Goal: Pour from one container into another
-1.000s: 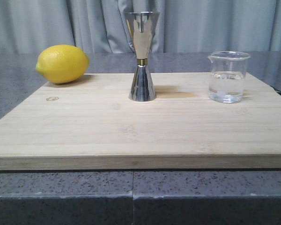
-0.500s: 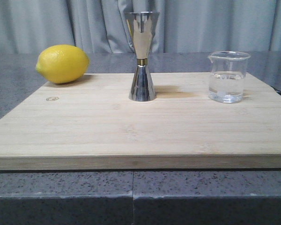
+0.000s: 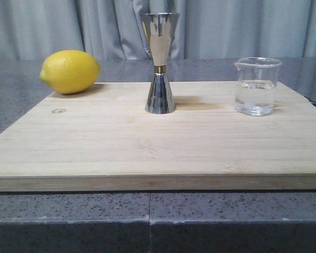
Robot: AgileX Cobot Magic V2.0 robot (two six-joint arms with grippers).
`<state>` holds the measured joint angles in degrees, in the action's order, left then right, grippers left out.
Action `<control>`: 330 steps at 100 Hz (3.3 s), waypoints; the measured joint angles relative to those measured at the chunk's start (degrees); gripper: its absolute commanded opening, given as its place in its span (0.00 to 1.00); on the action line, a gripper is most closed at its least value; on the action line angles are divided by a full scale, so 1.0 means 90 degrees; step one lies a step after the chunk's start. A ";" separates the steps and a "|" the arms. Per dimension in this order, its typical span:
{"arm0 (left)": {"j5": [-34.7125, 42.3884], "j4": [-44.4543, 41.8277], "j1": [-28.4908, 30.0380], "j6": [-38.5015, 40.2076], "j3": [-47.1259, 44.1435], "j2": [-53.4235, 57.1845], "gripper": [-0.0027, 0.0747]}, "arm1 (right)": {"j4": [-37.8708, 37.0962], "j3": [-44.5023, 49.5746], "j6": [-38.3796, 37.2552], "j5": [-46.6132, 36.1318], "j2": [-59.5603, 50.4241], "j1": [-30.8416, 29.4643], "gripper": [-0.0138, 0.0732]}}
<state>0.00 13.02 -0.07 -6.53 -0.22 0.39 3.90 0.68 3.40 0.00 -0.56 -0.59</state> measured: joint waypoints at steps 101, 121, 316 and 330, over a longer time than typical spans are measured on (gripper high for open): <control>-0.1738 -0.0374 0.0000 -0.0205 0.3359 -0.2126 0.01 | -0.0024 -0.3371 0.0005 0.2205 0.1890 0.0000 0.08; -0.1738 -0.0374 0.0000 -0.0205 0.3359 -0.2126 0.01 | -0.0024 -0.3371 0.0005 0.2205 0.1890 0.0000 0.08; -0.5657 0.5758 0.0065 -0.7275 0.4979 -0.5593 0.74 | 0.0903 -0.5389 0.1200 0.4923 0.4655 0.0000 0.84; -0.5781 0.6775 0.0065 -0.8520 0.4761 -0.6353 0.74 | 0.0999 -0.5399 0.1271 0.4923 0.4882 0.0000 0.84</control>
<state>-52.03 73.99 0.52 -83.21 42.64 -56.78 12.89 -47.91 14.83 44.31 43.37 -0.59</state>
